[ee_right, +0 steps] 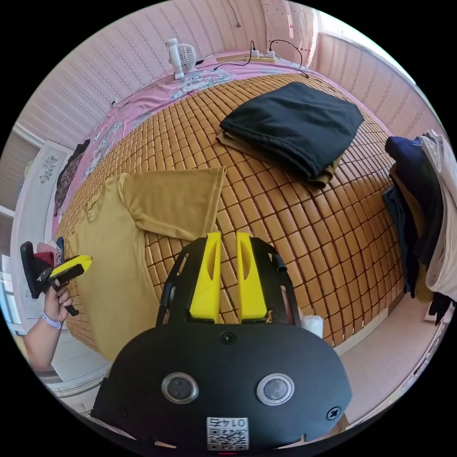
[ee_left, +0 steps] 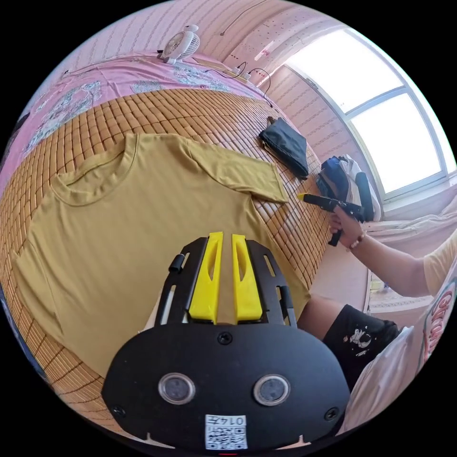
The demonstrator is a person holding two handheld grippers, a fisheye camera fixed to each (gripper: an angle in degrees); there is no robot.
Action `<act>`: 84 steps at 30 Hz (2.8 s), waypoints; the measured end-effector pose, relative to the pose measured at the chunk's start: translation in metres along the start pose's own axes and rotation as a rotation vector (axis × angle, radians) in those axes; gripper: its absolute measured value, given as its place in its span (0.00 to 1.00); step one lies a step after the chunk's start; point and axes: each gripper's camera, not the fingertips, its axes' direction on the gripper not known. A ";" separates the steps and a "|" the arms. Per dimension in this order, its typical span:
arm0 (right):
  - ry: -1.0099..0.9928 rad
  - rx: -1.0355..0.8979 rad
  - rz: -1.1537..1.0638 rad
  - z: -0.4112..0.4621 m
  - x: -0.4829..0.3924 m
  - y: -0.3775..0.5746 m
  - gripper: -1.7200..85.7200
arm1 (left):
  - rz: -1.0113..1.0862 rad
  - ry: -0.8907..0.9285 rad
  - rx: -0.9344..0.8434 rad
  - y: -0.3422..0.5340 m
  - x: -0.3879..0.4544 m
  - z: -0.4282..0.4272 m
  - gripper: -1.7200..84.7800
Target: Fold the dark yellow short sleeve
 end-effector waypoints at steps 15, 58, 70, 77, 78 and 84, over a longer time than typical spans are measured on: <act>0.029 0.057 -0.175 0.028 -0.047 -0.114 0.03 | -0.005 -0.185 -0.012 -0.162 -0.038 0.045 0.07; -0.389 -0.113 -1.119 0.095 -0.583 -0.119 0.09 | -0.809 -0.257 0.496 0.216 -0.170 -0.226 0.08; -0.360 -0.172 -1.058 0.145 -0.635 -0.142 0.02 | -0.705 -0.229 0.493 0.201 -0.209 -0.263 0.10; -0.552 -0.122 -0.800 0.099 -0.508 -0.138 0.03 | -0.602 -0.112 0.466 0.222 -0.192 -0.281 0.09; -0.524 -0.130 -0.771 0.103 -0.496 -0.137 0.04 | -0.582 -0.095 0.452 0.221 -0.189 -0.281 0.08; -0.465 -0.221 -0.635 0.136 -0.443 -0.135 0.10 | -0.476 -0.104 0.349 0.186 -0.180 -0.267 0.09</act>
